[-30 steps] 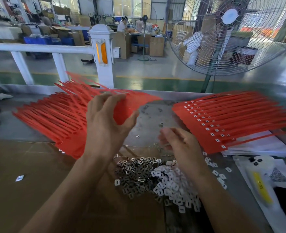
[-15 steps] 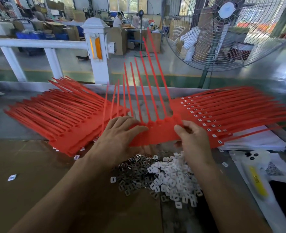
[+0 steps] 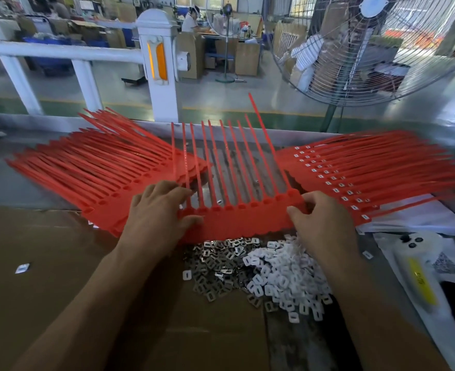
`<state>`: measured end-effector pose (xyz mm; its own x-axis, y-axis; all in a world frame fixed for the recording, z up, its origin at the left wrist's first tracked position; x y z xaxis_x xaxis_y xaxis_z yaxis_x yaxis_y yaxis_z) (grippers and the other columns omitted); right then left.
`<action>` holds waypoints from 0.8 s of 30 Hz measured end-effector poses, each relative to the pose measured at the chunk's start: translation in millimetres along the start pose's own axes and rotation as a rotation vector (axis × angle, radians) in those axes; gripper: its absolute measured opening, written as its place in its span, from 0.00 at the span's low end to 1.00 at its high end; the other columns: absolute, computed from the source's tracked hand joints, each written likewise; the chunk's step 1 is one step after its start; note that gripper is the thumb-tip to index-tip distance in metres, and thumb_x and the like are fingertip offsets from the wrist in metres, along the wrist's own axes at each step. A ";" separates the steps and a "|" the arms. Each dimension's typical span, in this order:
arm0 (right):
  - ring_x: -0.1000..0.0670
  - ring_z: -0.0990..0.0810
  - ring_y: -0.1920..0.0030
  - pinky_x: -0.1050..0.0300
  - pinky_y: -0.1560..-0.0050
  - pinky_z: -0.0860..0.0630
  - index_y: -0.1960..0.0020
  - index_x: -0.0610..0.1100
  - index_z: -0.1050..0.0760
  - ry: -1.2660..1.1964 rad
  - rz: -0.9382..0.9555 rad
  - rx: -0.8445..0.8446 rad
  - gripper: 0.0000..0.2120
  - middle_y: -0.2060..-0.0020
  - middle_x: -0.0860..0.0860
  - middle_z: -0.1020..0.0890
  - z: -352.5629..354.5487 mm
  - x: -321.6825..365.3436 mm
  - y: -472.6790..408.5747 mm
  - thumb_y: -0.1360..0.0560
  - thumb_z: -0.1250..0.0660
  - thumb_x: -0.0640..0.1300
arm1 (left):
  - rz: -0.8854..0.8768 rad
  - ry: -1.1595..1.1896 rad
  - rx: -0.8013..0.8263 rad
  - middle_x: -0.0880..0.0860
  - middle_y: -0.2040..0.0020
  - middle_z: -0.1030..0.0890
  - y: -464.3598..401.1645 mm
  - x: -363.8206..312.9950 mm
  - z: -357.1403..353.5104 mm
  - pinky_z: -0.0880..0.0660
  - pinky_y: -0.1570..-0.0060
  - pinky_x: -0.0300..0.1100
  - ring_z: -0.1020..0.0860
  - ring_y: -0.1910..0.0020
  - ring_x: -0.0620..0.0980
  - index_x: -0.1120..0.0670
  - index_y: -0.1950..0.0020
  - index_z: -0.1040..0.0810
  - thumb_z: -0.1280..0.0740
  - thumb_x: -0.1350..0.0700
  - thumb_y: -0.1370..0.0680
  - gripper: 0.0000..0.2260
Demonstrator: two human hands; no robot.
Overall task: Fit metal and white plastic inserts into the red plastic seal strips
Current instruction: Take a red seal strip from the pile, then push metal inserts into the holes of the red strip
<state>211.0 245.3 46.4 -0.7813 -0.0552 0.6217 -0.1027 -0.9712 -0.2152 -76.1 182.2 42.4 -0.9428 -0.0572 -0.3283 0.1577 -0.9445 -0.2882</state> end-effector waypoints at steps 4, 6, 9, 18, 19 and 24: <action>0.47 0.17 0.49 0.47 0.46 0.20 0.39 0.48 0.20 0.117 -0.018 0.073 0.15 0.50 0.51 0.15 -0.7 4.5 3.7 0.23 0.28 0.53 | 0.106 -0.056 -0.063 0.49 0.39 0.25 3.1 -0.1 1.8 0.32 0.36 0.51 0.28 0.37 0.52 0.46 0.35 0.23 0.29 0.34 0.27 0.25; 0.47 0.17 0.49 0.46 0.46 0.19 0.40 0.49 0.19 0.187 -0.033 0.103 0.15 0.51 0.52 0.15 1.1 4.1 6.5 0.23 0.28 0.55 | 0.138 -0.056 -0.063 0.50 0.41 0.25 4.9 -0.6 1.9 0.28 0.42 0.51 0.25 0.41 0.53 0.47 0.35 0.24 0.30 0.34 0.27 0.26; 0.46 0.18 0.50 0.48 0.49 0.21 0.42 0.49 0.19 0.317 -0.003 0.068 0.15 0.50 0.51 0.16 8.4 7.8 11.3 0.23 0.28 0.57 | 0.163 -0.045 -0.054 0.50 0.41 0.25 6.3 -3.9 2.0 0.28 0.48 0.48 0.24 0.43 0.52 0.47 0.33 0.26 0.30 0.34 0.26 0.27; 0.61 0.27 0.42 0.58 0.38 0.28 0.36 0.57 0.21 0.141 0.610 0.588 0.24 0.45 0.62 0.23 -24.8 74.6 66.1 0.27 0.30 0.68 | 0.151 -0.078 -0.055 0.51 0.42 0.22 8.1 -8.5 5.3 0.28 0.43 0.49 0.24 0.42 0.53 0.48 0.34 0.24 0.31 0.35 0.25 0.25; 0.59 0.28 0.39 0.57 0.36 0.30 0.34 0.57 0.22 0.214 0.658 0.628 0.27 0.43 0.61 0.24 -31.0 78.9 70.3 0.27 0.31 0.69 | 0.148 -0.069 -0.049 0.51 0.41 0.22 7.4 -8.9 5.4 0.28 0.41 0.50 0.24 0.41 0.53 0.48 0.34 0.24 0.30 0.37 0.25 0.25; 0.53 0.26 0.41 0.53 0.40 0.29 0.39 0.56 0.20 0.375 0.769 0.615 0.13 0.48 0.58 0.25 -34.6 99.3 68.1 0.22 0.30 0.58 | 0.137 0.012 -0.018 0.51 0.37 0.23 6.1 -11.5 4.9 0.30 0.36 0.50 0.27 0.36 0.54 0.47 0.31 0.25 0.27 0.42 0.25 0.24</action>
<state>105.1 181.7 67.5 -0.6545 -0.7332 0.1844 0.7495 -0.6612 0.0313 -65.8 175.5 48.8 -0.9083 -0.1815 -0.3770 0.2904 -0.9220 -0.2560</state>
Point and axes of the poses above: each hand's wrist, its own y-axis away from the middle knuckle, its own z-axis out of the back of the hand, x = y × z, the point moved 4 cm from there along -y, towards the middle knuckle
